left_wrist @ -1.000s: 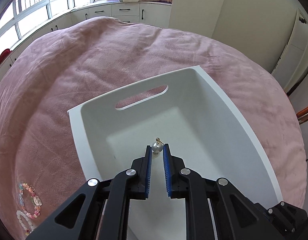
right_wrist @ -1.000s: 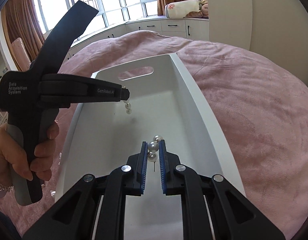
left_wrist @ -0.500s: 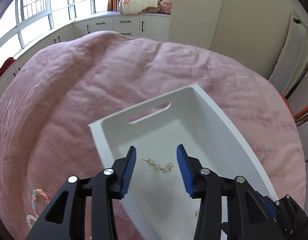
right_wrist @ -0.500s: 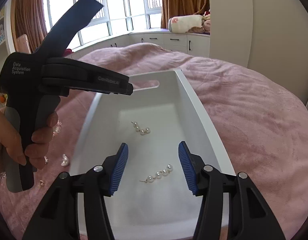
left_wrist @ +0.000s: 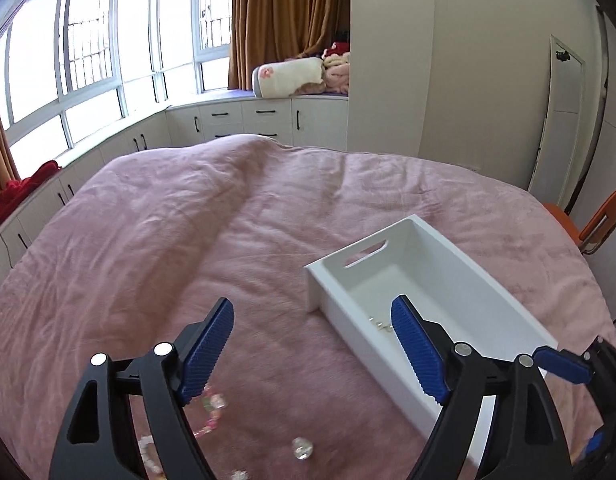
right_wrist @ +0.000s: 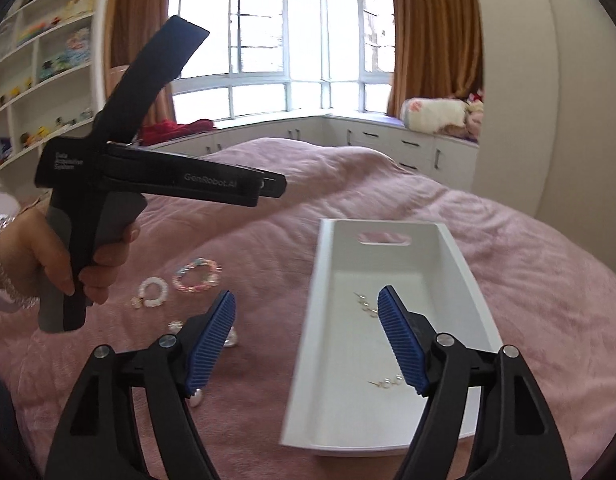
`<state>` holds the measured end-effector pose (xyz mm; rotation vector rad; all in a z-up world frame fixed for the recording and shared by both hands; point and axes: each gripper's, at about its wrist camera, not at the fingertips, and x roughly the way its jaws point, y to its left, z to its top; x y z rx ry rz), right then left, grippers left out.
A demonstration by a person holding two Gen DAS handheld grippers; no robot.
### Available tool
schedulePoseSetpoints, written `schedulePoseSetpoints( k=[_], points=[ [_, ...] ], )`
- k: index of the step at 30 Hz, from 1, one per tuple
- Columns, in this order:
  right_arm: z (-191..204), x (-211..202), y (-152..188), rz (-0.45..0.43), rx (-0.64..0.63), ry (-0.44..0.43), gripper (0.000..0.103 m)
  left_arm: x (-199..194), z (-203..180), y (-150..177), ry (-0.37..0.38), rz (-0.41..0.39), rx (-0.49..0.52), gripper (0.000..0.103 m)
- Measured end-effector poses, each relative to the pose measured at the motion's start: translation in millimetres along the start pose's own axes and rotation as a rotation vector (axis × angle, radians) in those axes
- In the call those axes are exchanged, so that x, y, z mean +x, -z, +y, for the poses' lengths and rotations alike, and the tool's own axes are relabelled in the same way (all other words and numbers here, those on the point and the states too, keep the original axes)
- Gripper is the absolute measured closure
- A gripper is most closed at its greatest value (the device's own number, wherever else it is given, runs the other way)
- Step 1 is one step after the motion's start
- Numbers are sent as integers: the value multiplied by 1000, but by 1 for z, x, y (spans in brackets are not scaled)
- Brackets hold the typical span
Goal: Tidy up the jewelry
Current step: 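Move both open tools back over the remaining jewelry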
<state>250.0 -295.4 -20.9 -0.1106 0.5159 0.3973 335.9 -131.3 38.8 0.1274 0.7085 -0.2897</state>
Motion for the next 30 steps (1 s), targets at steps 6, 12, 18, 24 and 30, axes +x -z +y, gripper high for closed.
schedulePoseSetpoints(
  k=[6,12,18,24,30],
  points=[
    [48,0,0,-3,-124,-53,30,-35,46,25,-48,-20,-54,20],
    [82,0,5,0,-190,-85,27,-69,88,51,-104,-52,-87,16],
    [106,14,19,29,-210,-94,24,-80,117,80,-134,-18,-115,15],
    [123,36,40,77,-226,-83,24,-67,144,112,-157,38,-174,15],
    [125,52,59,122,-176,-66,24,-47,158,141,-166,87,-208,15]
  ],
)
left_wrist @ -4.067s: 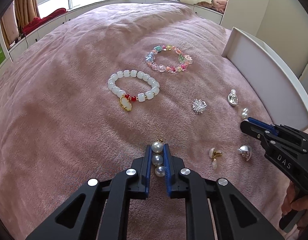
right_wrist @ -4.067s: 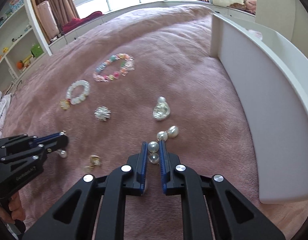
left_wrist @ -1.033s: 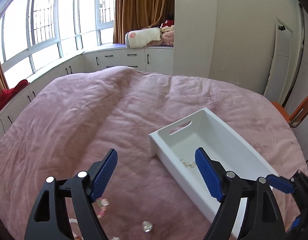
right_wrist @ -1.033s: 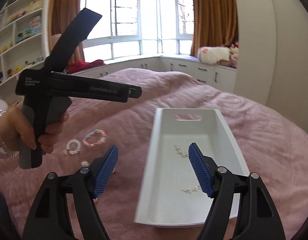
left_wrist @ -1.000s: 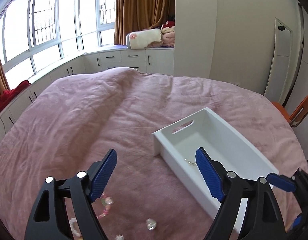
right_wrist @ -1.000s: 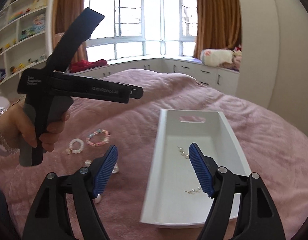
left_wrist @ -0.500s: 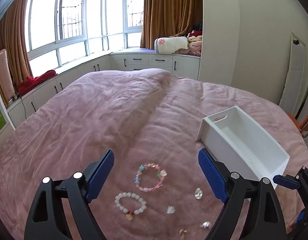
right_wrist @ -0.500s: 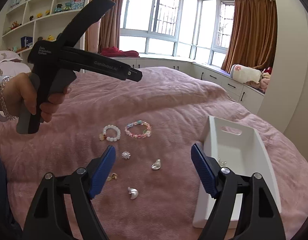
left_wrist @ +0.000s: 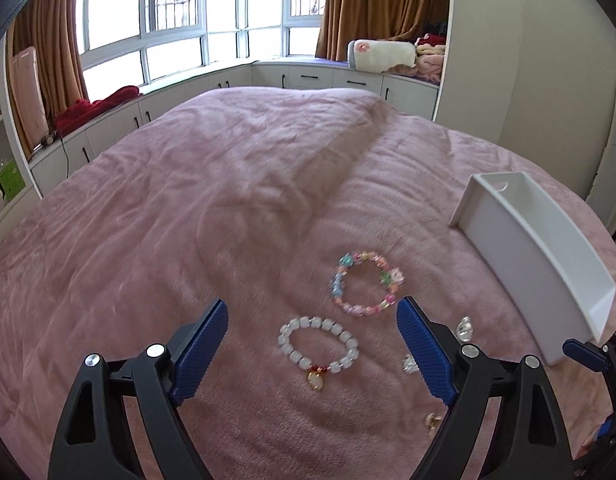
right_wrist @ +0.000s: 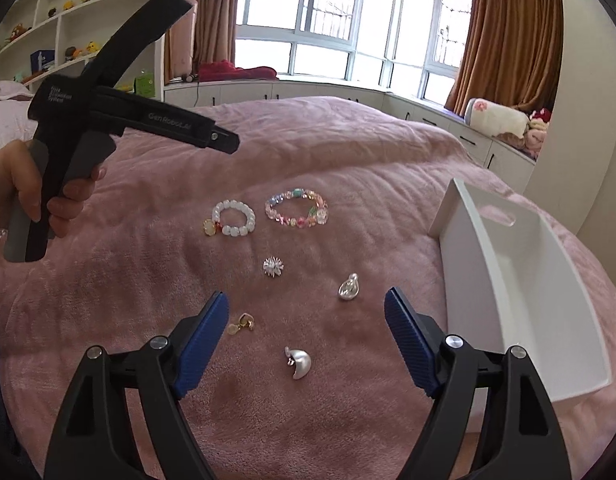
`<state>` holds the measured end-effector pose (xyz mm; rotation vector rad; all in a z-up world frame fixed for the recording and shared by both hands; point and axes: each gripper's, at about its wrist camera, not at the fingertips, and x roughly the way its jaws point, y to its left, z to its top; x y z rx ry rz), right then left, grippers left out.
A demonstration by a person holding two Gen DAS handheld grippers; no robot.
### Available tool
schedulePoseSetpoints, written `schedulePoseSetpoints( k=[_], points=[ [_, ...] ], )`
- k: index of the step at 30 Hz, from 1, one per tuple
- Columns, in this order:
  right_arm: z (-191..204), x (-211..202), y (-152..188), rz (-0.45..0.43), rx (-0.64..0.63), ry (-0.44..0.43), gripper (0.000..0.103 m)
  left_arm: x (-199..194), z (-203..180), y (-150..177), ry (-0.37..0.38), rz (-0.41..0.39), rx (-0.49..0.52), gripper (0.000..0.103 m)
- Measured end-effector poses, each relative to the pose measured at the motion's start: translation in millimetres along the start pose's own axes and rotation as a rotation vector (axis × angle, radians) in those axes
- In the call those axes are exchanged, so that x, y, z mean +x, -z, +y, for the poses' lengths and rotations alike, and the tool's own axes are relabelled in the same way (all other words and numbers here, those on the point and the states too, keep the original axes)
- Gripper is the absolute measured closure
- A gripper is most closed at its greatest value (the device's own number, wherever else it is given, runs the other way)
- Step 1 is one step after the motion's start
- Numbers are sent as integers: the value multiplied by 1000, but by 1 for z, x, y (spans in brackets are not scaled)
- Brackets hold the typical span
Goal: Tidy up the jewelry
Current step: 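Move both open tools back over the remaining jewelry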
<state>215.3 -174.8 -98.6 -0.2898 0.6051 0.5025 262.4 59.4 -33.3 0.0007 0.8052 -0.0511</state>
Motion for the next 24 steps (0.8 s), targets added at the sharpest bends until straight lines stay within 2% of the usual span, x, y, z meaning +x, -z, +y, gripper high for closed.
schedulePoseSetpoints(
  k=[10,24],
  points=[
    [-11,27,28,59,131,25,24,49,14,23,-2,98,-7,15],
    [-12,66,52,141,151,34,24,92,11,39,2,160,10,15]
  ],
)
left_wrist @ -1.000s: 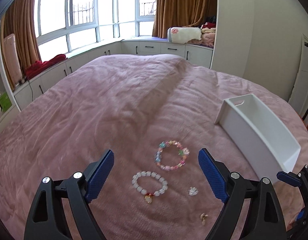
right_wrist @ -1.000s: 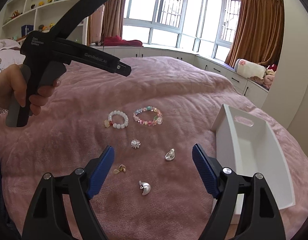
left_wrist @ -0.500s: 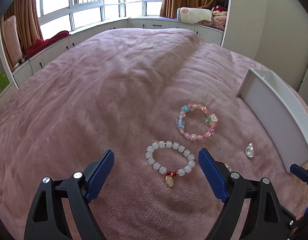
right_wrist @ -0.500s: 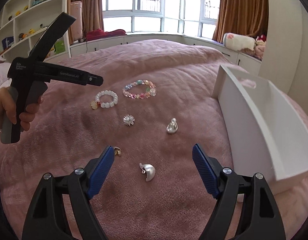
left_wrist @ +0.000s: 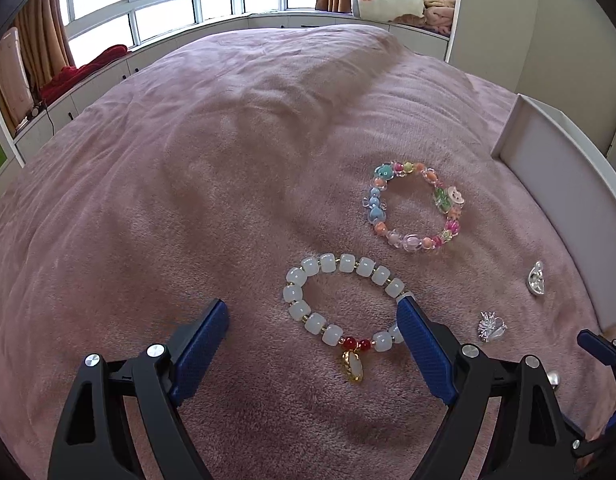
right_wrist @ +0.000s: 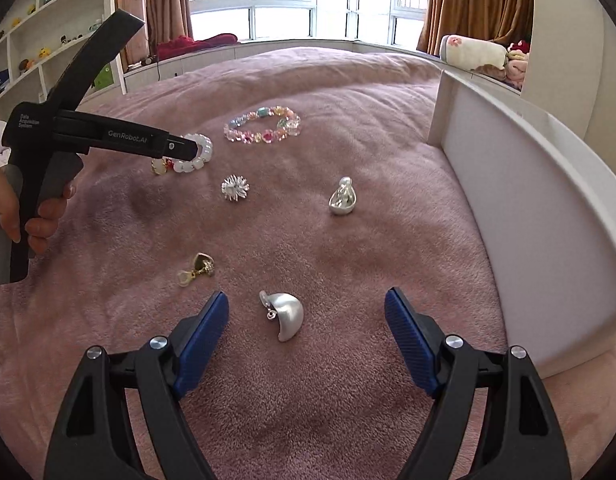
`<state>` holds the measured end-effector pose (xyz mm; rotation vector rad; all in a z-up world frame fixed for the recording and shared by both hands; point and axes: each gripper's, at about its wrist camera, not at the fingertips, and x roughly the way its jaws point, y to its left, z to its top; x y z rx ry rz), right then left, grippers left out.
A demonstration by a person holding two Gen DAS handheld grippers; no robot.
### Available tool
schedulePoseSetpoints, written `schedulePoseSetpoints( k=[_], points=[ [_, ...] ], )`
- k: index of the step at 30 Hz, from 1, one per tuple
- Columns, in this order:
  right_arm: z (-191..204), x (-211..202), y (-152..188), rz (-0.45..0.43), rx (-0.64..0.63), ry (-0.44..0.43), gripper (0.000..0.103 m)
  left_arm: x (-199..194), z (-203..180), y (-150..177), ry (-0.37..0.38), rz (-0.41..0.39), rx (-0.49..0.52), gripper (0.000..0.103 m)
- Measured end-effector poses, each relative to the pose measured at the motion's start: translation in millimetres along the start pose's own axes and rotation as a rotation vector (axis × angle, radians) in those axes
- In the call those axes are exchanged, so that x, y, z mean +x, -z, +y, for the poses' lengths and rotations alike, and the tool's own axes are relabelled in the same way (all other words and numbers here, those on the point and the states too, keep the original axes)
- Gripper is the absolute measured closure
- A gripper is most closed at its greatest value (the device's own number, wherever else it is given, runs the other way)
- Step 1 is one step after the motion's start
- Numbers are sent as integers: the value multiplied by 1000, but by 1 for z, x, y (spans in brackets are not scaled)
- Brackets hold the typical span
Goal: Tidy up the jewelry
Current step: 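Move both open tools back over the remaining jewelry, then grasp the white jade bracelet with the left tool while the right grasps the silver crescent earring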
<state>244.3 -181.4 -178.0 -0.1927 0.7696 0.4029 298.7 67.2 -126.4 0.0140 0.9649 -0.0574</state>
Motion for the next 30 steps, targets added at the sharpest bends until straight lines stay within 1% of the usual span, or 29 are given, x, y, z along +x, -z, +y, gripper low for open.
schedulePoseSetpoints(
  k=[5,6,7,9,10,11,13,14,16,18,20,23,25,26,30],
  points=[
    [3,10,4,19,-5,27,25,5,3,3,11,1,-10,16],
    [4,11,4,21,-8,28,26,6,3,4,12,-2,-12,19],
    [4,12,4,22,-12,29,28,6,4,5,12,-2,-13,24],
    [5,11,5,22,-13,16,37,7,6,7,13,0,-17,25],
    [5,11,5,24,-12,13,39,6,8,8,20,-5,-20,27],
    [6,10,6,23,-13,9,44,6,9,9,23,-7,-22,28],
    [6,10,6,27,-12,-9,50,5,12,9,23,-7,-28,36],
    [6,11,6,29,-10,-12,55,5,14,10,24,-5,-32,37],
    [6,12,6,37,1,-24,59,5,17,10,28,-4,-36,44],
    [5,12,5,40,13,-38,66,4,18,11,32,1,-35,48],
    [3,11,6,42,24,-57,71,3,16,11,26,10,-24,51],
    [3,9,7,46,40,-79,80,2,11,11,17,23,-5,60],
    [3,7,9,44,48,-86,82,1,7,10,21,29,6,71],
    [2,6,9,42,54,-92,84,1,5,10,18,32,10,72],
    [0,2,11,36,72,-110,84,2,0,8,8,47,12,84]
  ],
)
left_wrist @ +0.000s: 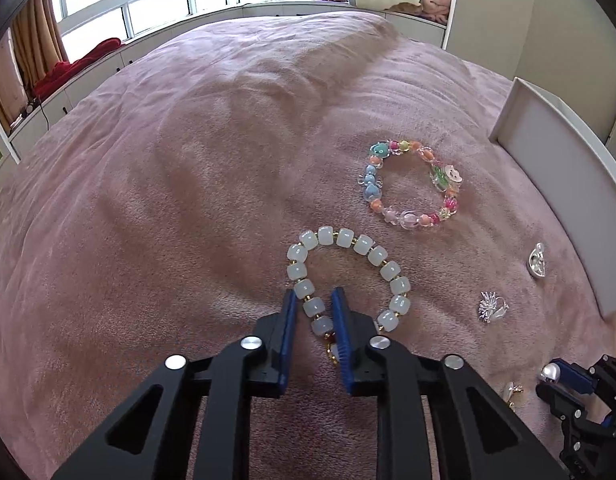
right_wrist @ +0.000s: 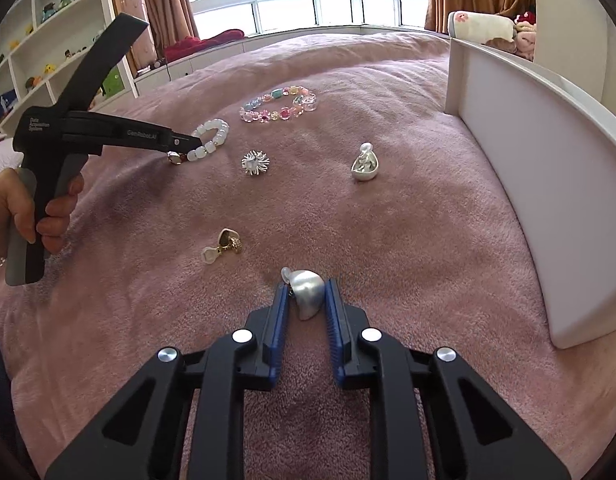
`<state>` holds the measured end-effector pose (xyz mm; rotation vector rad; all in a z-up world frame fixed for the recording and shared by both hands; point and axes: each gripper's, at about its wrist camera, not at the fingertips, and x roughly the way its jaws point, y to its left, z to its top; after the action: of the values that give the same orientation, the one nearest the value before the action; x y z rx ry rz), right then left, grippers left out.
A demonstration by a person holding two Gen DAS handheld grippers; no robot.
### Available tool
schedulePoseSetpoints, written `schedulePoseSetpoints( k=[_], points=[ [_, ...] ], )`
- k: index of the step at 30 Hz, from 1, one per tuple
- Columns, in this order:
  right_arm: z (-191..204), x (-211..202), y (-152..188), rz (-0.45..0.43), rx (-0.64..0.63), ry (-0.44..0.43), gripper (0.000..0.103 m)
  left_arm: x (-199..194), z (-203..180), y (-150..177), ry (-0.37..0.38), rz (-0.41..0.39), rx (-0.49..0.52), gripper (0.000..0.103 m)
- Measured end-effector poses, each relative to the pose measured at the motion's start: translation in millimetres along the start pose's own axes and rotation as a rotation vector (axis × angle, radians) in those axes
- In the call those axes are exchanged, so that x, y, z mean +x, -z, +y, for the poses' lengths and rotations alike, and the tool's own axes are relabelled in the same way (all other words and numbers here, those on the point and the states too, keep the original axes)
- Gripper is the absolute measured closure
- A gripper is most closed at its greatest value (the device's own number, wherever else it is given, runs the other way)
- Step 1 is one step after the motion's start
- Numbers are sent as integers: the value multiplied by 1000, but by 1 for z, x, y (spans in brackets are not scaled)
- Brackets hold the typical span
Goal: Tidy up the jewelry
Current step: 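Grasp the white jade bracelet with the left tool while the right grasps the silver crescent earring, then carry bracelet and earring over the white tray and open both tools to release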
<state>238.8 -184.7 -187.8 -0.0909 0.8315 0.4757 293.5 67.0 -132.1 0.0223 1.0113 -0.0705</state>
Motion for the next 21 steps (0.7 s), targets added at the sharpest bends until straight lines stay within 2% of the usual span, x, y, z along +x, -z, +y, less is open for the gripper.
schedulePoseSetpoints(
  k=[1,10,17,21],
  points=[
    [-1,-1,1,-2,3,-4,84,0,-1,-1,4,7,-11,87],
    [-7,-17,3,-39,26,-45,84,-7,-9,-13,-35,25,-55,88],
    [-20,-44,-3,-105,49,-53,84,-34,-29,-36,-80,-38,-30,88],
    [-28,-63,-8,-146,66,-57,84,-54,-44,-54,-81,-81,-17,88]
  ],
)
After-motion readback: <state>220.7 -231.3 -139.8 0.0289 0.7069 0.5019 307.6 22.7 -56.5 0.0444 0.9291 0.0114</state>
